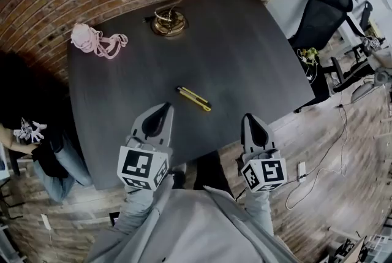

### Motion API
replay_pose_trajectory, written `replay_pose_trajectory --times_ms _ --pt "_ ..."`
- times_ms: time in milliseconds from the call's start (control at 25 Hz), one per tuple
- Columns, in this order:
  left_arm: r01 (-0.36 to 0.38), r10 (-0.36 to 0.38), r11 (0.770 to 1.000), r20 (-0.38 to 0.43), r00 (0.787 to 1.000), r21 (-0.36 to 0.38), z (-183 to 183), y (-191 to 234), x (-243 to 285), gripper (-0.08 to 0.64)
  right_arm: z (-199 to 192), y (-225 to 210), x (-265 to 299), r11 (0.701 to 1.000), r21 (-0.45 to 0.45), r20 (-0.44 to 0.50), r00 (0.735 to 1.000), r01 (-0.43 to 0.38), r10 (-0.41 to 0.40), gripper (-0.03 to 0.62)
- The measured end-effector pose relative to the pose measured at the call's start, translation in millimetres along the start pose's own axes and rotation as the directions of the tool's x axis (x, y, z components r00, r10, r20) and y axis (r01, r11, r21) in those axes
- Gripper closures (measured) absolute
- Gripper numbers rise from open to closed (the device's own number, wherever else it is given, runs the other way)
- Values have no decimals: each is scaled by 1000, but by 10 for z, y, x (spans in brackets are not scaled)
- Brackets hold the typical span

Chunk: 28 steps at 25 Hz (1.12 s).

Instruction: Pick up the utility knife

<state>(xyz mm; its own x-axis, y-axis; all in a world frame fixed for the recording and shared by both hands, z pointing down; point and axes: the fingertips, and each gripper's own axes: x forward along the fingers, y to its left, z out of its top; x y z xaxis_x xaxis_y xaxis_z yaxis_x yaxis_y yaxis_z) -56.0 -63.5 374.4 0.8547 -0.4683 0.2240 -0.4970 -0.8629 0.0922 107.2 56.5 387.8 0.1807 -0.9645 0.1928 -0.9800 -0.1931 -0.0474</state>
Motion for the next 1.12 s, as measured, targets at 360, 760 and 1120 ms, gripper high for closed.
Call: replay_pose_trajectory --times_ms 360,760,1120 --pt "-201 202 979 17 979 -35 202 215 589 541 234 -416 969 974 -43 -7 975 -221 221 572" --pt "-421 422 904 -1 907 -72 297 319 798 541 438 -539 1622 892 -72 -19 895 -446 446 572" --pt "-498 496 861 -42 867 -101 241 450 815 541 476 -462 1889 847 -72 -36 850 -527 525 572"
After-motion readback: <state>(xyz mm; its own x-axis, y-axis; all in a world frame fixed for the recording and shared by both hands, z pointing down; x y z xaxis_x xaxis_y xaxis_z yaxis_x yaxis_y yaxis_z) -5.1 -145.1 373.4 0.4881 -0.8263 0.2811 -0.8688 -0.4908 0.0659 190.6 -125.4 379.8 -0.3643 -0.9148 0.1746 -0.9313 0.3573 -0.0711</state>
